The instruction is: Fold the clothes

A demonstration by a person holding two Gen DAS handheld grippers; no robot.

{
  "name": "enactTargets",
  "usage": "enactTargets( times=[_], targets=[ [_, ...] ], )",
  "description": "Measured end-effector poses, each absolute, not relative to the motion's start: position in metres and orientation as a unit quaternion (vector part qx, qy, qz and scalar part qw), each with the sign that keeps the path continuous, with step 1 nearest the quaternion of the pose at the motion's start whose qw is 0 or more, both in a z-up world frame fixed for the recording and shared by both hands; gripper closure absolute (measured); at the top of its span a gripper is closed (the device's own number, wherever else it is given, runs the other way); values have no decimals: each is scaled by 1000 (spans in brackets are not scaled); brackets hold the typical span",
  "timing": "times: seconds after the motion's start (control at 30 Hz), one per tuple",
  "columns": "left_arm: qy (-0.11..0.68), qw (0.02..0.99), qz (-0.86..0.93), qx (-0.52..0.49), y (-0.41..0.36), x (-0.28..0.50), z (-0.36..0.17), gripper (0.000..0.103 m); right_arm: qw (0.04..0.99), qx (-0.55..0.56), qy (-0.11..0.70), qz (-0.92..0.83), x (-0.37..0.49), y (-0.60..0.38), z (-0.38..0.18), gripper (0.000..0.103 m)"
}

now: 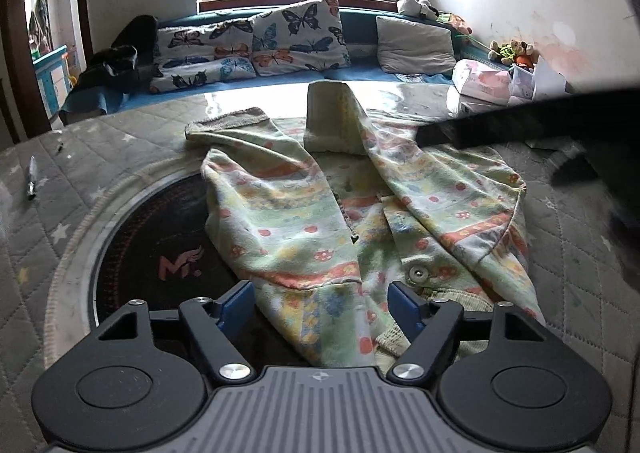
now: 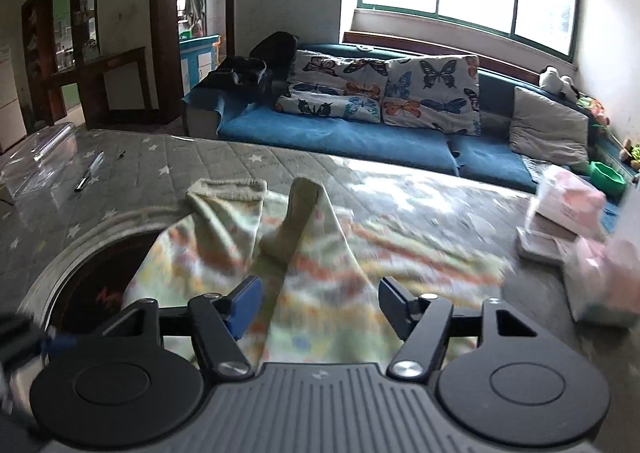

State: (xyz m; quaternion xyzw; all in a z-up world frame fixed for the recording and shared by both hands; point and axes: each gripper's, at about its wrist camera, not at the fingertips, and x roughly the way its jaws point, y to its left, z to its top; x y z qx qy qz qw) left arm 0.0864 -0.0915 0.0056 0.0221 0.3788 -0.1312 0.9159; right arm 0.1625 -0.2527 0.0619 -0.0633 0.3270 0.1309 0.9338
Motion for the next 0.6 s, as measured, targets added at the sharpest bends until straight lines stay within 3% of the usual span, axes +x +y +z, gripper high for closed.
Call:
enactTargets(
  times=[0.4, 0.47, 0.6],
  targets=[
    [388, 911, -142, 3, -86, 94, -2, 31, 926, -93, 343, 128, 261, -218, 44, 45],
    [388, 910, -142, 1, -86, 96, -3, 31, 923, -85, 354, 126, 272, -218, 35, 51],
    [389, 911, -140, -1, -86, 97, -3, 31, 916, -42, 376, 136, 280, -227, 23, 88]
  ],
)
